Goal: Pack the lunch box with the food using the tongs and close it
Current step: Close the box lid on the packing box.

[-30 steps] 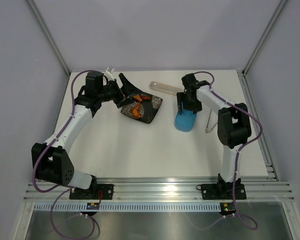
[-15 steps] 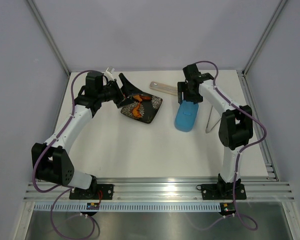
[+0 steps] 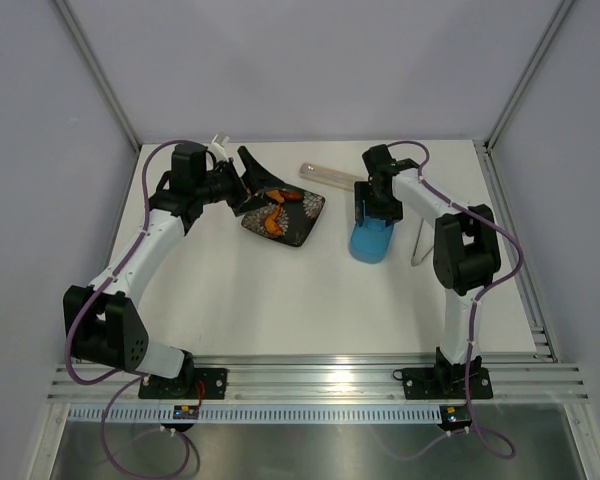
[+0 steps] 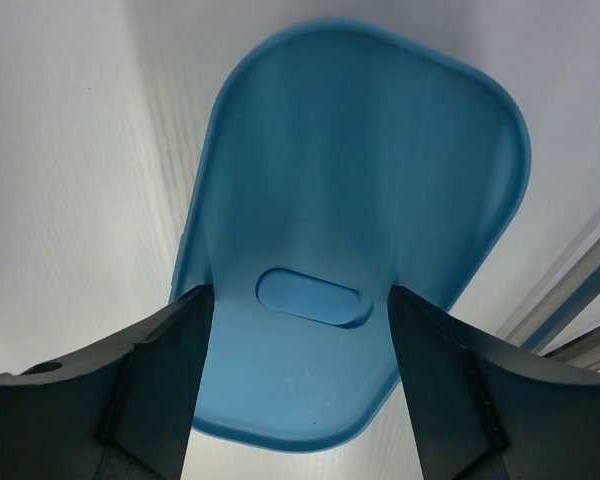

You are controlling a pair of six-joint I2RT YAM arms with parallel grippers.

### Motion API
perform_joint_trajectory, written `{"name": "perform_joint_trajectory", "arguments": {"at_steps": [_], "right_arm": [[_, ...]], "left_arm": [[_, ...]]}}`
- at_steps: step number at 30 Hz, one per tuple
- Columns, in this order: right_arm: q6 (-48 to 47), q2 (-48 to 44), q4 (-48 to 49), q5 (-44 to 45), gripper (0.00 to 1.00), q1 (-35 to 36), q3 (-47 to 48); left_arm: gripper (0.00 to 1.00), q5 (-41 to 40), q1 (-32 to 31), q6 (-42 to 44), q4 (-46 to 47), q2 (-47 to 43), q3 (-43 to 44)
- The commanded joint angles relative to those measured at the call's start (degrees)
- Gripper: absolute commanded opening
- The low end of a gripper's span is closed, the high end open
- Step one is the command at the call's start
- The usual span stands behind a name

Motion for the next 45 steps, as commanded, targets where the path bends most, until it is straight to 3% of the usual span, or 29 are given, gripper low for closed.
{"name": "perform_joint_trajectory", "arguments": {"at_steps": [1,13,24,35,41,45], "right_arm": [[-0.2,-1.6,-1.5,0.4,0.78,0.3,2.1],[-0.5,0.2,-5.2,1.9,0.78,-1.8,14.7],[2.7,7.3,-1.5,-0.4,0.76,-2.3,7.5],[2.1,-0.5,-4.0,3.8,0.75,-2.3,11.5],[2.4,1.3,-4.8,5.7,0.75,-2.3,13.0],[2.9,2.8,-3.4,5.3,0.75,-2.2,8.9]], "left_arm": [[0.99,0.2,0.0,0.6,1.6,0.4,1.5],[0.99,-0.1,0.0,1.0,1.2,0.1,1.6],[0.99,0.1,0.0,1.4,0.6,0.0,1.7],[0.99,0.4,0.0,1.2,0.9,0.2,1.8],[0.99,0.3,0.0,1.2,1.1,-0.5,1.0],[0.99,0.1,0.0,1.2,1.0,-1.1,0.2]]}}
